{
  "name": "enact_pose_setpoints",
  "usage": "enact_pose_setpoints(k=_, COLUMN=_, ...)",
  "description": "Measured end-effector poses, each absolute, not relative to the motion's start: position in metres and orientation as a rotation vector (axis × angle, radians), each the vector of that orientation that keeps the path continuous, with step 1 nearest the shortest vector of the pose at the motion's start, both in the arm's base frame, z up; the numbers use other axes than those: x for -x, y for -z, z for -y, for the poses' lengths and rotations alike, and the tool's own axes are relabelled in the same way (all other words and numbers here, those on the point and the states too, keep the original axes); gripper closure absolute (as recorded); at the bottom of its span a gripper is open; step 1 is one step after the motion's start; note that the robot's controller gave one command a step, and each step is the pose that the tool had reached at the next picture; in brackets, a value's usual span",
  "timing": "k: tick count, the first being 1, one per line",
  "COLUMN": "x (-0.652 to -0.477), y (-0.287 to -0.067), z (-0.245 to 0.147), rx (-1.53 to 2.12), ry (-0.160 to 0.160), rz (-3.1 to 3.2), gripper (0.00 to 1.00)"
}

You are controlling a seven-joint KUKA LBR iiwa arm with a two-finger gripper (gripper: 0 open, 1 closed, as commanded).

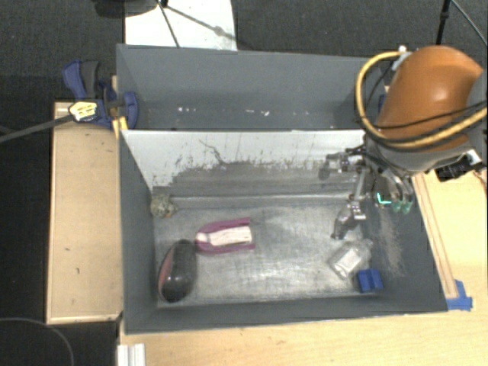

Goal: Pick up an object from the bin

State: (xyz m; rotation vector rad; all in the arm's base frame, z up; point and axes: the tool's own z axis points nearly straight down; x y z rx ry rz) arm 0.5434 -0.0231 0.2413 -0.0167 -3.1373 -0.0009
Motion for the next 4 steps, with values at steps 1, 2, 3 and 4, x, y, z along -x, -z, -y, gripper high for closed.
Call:
enact_pose_setpoints(k=1, x=-0.49, y=-0.148, z=0.082, rx=0.036, ry=-0.001, rz=3.133, gripper=0.0)
enact_pose_setpoints(k=2, x=-0.506, y=-0.07, z=0.103, rx=-0.63, ry=0.001, rz=3.078, gripper=0.0)
enact_pose_setpoints(k=3, x=-0.518, y=-0.074, z=0.119, rx=-0.762, ry=0.023, rz=3.053, gripper=0.0)
enact_pose_setpoints(k=4, x=-0.517, y=-0.074, z=0.127, rx=-0.753, ry=0.009, rz=3.052, gripper=1.0)
